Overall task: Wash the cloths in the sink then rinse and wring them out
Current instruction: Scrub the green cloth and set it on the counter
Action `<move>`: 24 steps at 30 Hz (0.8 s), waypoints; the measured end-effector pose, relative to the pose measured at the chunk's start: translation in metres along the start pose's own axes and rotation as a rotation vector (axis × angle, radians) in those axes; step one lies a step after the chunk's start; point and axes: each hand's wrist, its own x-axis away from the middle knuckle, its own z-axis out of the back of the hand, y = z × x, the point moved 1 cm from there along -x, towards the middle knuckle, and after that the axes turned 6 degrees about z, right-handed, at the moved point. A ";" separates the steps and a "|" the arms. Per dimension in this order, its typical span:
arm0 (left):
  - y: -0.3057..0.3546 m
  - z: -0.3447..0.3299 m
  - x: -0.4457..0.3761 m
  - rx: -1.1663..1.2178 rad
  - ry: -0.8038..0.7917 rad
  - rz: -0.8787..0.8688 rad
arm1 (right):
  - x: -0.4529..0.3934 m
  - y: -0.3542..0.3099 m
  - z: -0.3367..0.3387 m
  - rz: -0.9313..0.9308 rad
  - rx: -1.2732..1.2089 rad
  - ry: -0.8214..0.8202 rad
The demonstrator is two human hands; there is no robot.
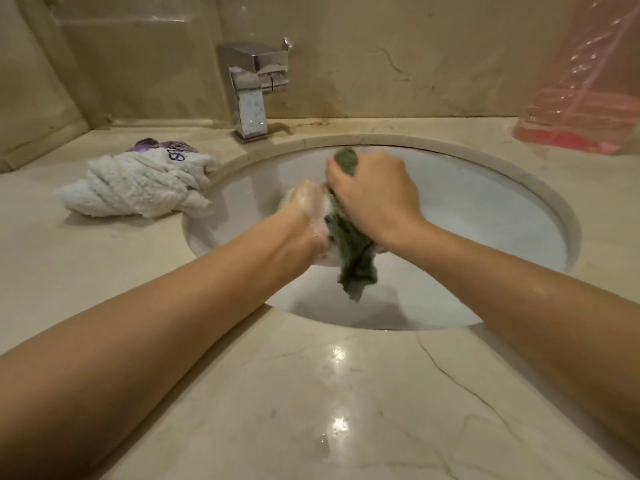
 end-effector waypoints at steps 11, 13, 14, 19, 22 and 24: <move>0.004 0.002 -0.008 -0.191 -0.096 0.101 | -0.006 0.006 0.002 0.002 0.134 -0.034; 0.007 0.004 -0.010 -0.243 -0.050 0.074 | 0.007 -0.002 0.001 0.039 -0.054 -0.056; 0.007 0.005 -0.010 -0.246 -0.068 0.105 | 0.008 -0.003 0.003 0.012 -0.135 -0.066; 0.017 0.007 -0.024 -0.520 -0.205 0.214 | -0.021 0.042 0.007 -0.646 -0.596 0.077; 0.021 0.012 -0.026 -0.930 -0.334 0.222 | -0.017 0.060 0.016 -0.871 -0.977 -0.003; 0.018 0.012 -0.028 -1.059 -0.386 0.230 | -0.015 0.067 0.024 -0.914 -1.081 -0.056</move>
